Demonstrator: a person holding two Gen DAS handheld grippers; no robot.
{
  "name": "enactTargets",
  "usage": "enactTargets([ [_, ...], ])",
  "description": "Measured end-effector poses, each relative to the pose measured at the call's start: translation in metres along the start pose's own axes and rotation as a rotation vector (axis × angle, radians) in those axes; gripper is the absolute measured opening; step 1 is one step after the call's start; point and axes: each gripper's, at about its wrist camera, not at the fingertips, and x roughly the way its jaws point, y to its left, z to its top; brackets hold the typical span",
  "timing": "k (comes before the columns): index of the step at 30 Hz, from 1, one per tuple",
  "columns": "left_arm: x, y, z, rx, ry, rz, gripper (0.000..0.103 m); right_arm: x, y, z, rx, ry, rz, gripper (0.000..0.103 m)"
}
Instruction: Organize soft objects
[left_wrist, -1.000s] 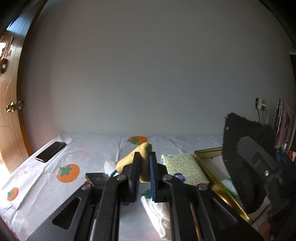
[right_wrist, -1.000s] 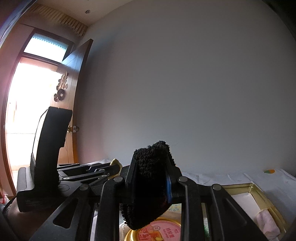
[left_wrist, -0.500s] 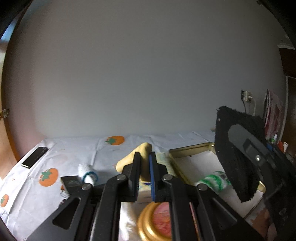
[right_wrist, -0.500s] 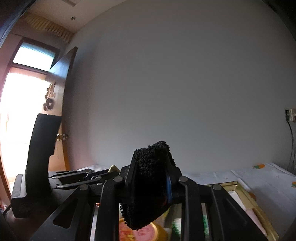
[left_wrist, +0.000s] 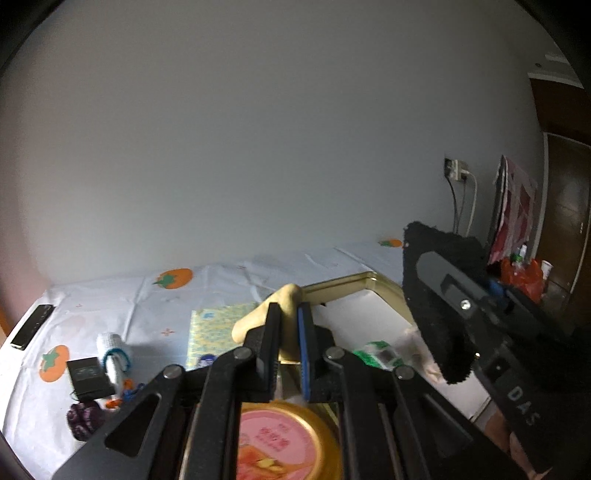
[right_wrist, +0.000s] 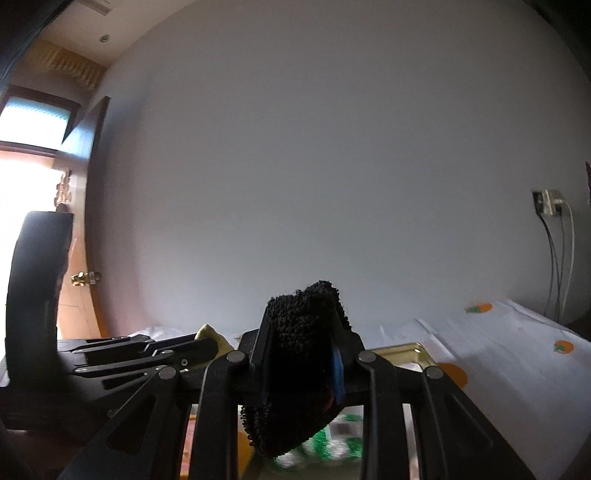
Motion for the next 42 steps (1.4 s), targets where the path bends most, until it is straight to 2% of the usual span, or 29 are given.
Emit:
enactTargets([
  [4,0.01,-0.014,0.001,0.009,0.033,-0.034,0.007,0.006,-0.009,0.0,0.017,0.037,-0.034,0.028],
  [14,0.031,-0.04,-0.002,0.041,0.106,-0.066,0.007,0.015,-0.035,-0.011,0.051,0.14,-0.116,0.028],
  [23,0.043,-0.059,-0.002,0.058,0.14,-0.102,0.007,0.014,-0.049,-0.014,0.074,0.177,-0.136,0.028],
  [32,0.053,-0.065,-0.001,0.075,0.156,-0.084,0.007,0.016,-0.059,-0.016,0.072,0.209,-0.138,0.028],
  [42,0.054,-0.067,-0.004,0.086,0.157,-0.078,0.007,0.015,-0.059,-0.017,0.072,0.205,-0.128,0.029],
])
